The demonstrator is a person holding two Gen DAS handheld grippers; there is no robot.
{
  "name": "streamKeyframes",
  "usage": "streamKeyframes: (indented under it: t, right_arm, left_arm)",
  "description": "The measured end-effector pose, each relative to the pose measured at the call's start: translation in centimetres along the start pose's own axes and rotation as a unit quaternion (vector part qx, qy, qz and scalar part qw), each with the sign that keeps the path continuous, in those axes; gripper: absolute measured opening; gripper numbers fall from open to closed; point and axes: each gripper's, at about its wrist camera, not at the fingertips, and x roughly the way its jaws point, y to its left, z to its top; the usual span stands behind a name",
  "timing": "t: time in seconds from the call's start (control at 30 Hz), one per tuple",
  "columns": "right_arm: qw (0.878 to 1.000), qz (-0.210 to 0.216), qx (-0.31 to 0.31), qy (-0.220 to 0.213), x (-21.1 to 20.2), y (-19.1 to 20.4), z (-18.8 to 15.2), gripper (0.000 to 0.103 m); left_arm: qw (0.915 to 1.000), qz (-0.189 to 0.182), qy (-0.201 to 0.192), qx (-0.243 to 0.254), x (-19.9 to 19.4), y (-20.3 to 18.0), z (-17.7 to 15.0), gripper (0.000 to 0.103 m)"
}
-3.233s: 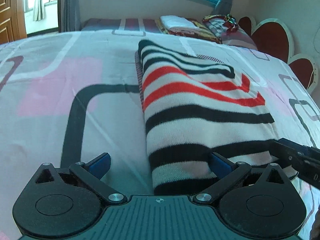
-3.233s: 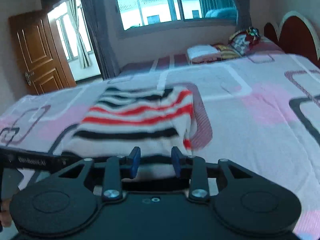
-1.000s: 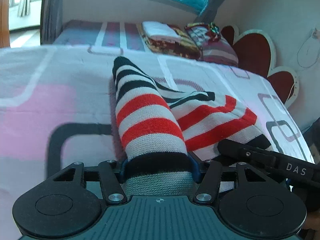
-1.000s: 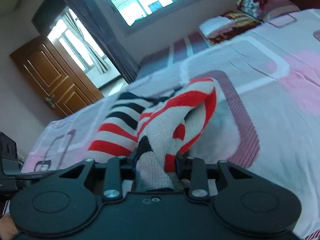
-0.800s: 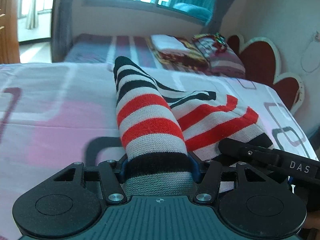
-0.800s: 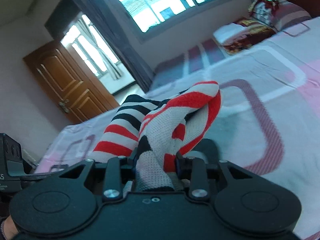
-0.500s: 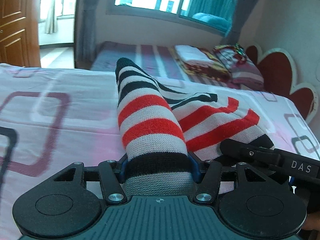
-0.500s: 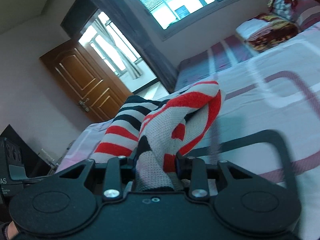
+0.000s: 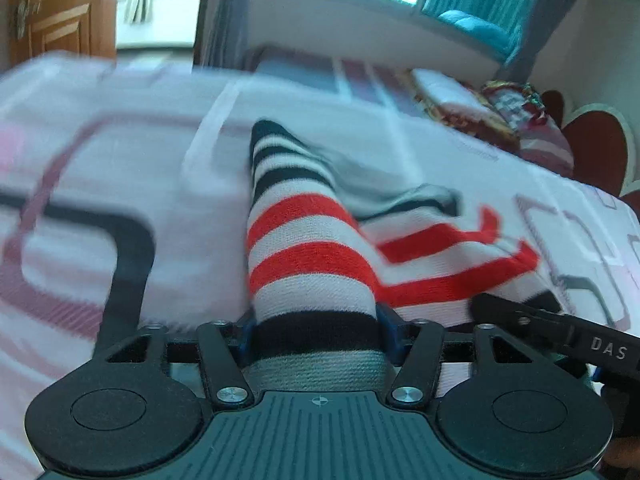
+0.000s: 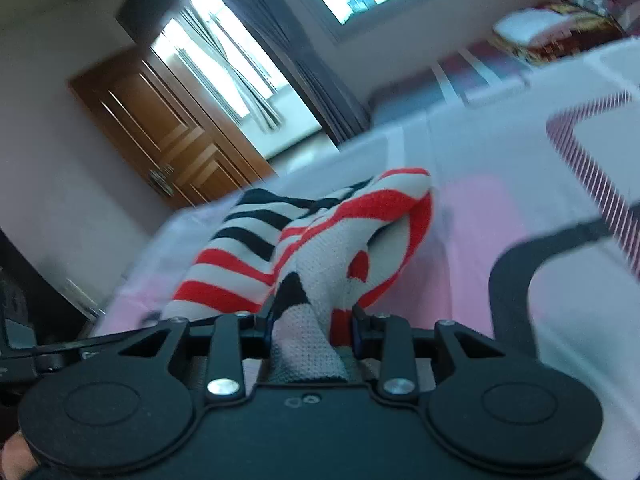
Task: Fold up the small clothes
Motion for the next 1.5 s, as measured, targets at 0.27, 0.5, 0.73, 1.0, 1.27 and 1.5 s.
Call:
streamKeyframes:
  t: [0.27, 0.5, 0.73, 1.0, 1.27, 1.5]
  right_arm:
    - [0.997, -0.080, -0.009, -0.006, -0.8, -0.5, -1.7, 0.059]
    - [0.978, -0.119, -0.158, -0.062, -5.6, 6.2, -2.5, 0.038]
    - [0.973, -0.137, -0.185, 0.013, -4.2, 5.3, -7.5, 0.031]
    - [0.976, -0.148, -0.159, -0.015, -5.5, 7.6, -7.3, 0.035]
    - [0.975, -0.166, -0.145, 0.007, -4.9, 7.1, -8.3, 0.049]
    - [0.981, -0.154, -0.117, -0.012, -7.7, 7.5, -8.1, 0.072]
  left_arm:
    - [0.9984, 0.023, -0.048, 0.021, -3.3, 0.3, 0.1, 0.087]
    - [0.9981, 0.000, -0.024, 0.056, -5.2, -1.5, -3.1, 0.087]
    - [0.9995, 0.001, 0.017, 0.026, -2.5, 0.1, -4.9, 0.097]
    - [0.9980, 0.026, 0.010, 0.056, -4.3, -1.2, -5.4, 0.097]
    - [0.9964, 0.049, 0.024, 0.065, -4.1, -2.0, -5.6, 0.100]
    - [0.9953, 0.063, 0.024, 0.070, -5.8, -3.2, -5.2, 0.103]
